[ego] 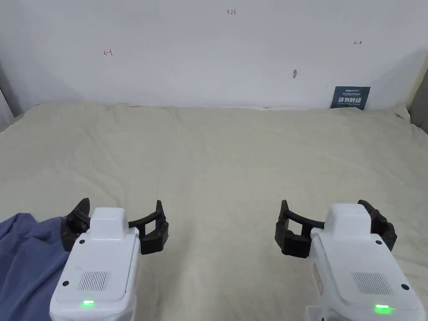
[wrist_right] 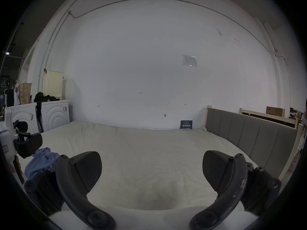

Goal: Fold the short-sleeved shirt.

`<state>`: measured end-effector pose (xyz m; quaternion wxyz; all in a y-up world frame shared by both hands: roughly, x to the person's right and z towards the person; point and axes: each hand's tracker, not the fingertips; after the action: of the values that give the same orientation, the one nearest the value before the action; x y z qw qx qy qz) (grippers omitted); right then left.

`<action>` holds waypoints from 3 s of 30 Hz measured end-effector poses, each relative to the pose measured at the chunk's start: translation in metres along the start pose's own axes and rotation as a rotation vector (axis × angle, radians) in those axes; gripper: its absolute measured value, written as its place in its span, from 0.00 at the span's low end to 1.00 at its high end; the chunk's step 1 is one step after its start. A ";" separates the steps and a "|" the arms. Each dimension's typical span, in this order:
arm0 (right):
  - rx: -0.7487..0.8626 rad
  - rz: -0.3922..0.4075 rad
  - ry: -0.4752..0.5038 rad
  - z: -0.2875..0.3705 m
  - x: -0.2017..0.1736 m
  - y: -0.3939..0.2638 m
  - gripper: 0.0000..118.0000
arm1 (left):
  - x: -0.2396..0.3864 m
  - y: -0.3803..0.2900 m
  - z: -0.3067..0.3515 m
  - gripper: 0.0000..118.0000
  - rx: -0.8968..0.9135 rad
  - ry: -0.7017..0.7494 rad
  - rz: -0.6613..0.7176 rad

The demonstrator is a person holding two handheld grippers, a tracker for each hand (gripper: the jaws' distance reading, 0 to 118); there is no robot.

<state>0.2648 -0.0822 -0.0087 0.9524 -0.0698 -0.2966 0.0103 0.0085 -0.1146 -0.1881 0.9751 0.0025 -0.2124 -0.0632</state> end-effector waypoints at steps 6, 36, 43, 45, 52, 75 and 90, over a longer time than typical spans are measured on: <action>0.002 0.014 0.000 0.002 -0.002 0.001 1.00 | -0.001 -0.001 0.001 1.00 -0.003 0.002 0.015; 0.017 0.034 -0.004 0.005 -0.001 0.006 1.00 | 0.000 0.008 0.005 1.00 0.034 0.000 0.005; 0.013 0.030 -0.009 0.005 0.001 0.008 1.00 | -0.001 0.010 0.004 0.99 0.032 -0.004 0.035; 0.010 0.029 -0.014 0.005 0.001 0.009 0.98 | -0.001 0.011 0.005 0.92 0.034 -0.009 0.044; -0.012 0.038 -0.016 0.003 0.001 0.009 0.08 | 0.003 0.012 0.005 0.05 0.017 -0.027 0.079; 0.014 0.059 0.284 -0.029 -0.090 0.027 0.01 | -0.099 0.001 0.034 0.00 -0.030 0.218 0.079; 0.019 0.081 0.621 -0.029 -0.240 0.031 0.01 | -0.244 -0.014 0.117 0.00 -0.091 0.584 0.088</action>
<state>0.0841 -0.0698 -0.1718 0.9969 -0.0723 0.0118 0.0295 -0.2619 -0.0952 -0.1831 0.9959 -0.0321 0.0804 -0.0271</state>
